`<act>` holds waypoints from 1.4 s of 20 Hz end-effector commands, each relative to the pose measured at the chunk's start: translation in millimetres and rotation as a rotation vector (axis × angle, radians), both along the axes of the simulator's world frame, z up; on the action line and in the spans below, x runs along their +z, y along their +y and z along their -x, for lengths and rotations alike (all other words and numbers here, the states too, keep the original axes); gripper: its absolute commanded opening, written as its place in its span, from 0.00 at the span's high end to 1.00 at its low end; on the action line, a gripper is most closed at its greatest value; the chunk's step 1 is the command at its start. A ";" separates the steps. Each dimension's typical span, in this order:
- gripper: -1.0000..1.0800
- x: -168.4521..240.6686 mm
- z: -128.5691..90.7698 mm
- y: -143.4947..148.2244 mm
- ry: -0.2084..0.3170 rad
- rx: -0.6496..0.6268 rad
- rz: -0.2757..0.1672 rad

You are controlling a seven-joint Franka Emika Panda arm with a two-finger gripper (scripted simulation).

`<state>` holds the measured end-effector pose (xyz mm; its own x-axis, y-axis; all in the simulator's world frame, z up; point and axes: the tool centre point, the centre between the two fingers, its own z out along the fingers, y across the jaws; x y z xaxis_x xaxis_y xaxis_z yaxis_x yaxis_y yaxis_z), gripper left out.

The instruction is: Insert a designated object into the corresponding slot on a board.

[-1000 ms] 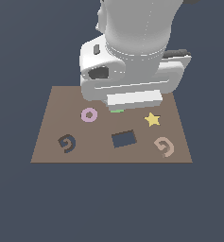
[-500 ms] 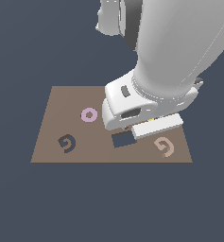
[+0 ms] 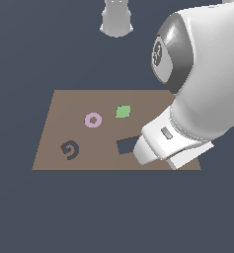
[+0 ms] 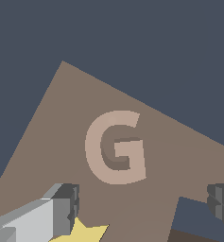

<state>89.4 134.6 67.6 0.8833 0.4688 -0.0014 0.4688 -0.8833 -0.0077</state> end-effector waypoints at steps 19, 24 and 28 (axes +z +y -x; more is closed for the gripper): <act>0.04 -31.2 -13.3 27.8 -0.005 0.098 0.006; 1.00 -37.7 -13.4 27.7 -0.005 0.099 0.006; 1.00 -37.7 -13.4 27.7 -0.005 0.099 0.006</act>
